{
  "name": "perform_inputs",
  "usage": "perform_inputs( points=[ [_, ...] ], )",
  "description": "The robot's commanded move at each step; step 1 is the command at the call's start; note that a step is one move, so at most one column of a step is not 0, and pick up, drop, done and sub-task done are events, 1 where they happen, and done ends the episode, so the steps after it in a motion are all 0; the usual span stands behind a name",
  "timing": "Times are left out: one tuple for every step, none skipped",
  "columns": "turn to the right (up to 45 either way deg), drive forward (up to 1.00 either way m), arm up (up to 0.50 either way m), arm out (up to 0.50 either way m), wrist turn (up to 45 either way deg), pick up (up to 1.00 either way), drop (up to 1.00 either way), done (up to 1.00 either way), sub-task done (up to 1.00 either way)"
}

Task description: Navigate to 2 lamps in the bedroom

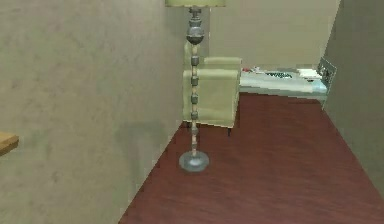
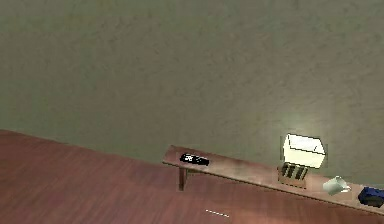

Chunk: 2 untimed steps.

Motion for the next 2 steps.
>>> perform_inputs(
  points=[
    [6.0,0.00,0.00,0.00,0.0,0.00,0.00,0.00,0.00],
    [0.0,0.85,0.00,0.00,0.0,0.00,0.00,0.00,0.00]
  ],
)
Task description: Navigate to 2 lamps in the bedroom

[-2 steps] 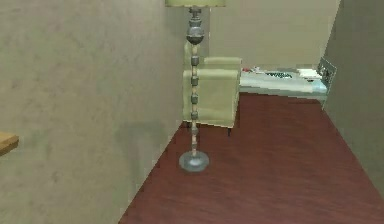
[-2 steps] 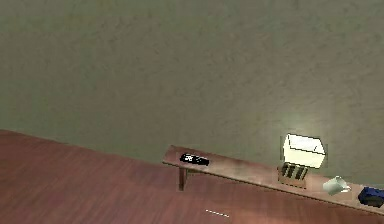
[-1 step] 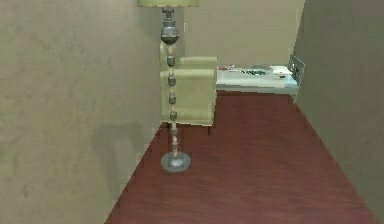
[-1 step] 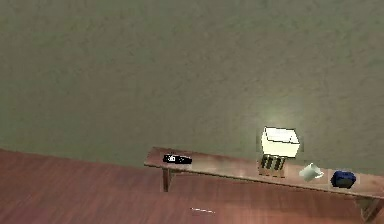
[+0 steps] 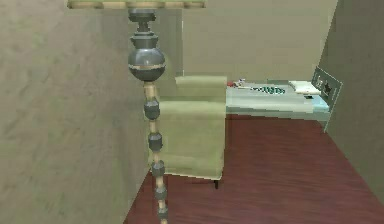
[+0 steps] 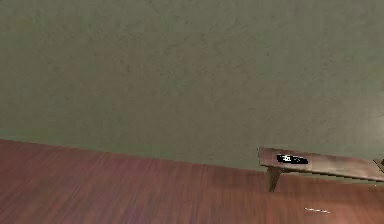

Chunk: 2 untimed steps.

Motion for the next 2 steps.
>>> perform_inputs(
  points=[
    [-9.0,0.00,0.00,0.00,0.0,0.00,0.00,0.00,0.00],
    [0.0,0.00,0.00,0.00,0.0,0.00,0.00,1.00,0.00]
  ],
)
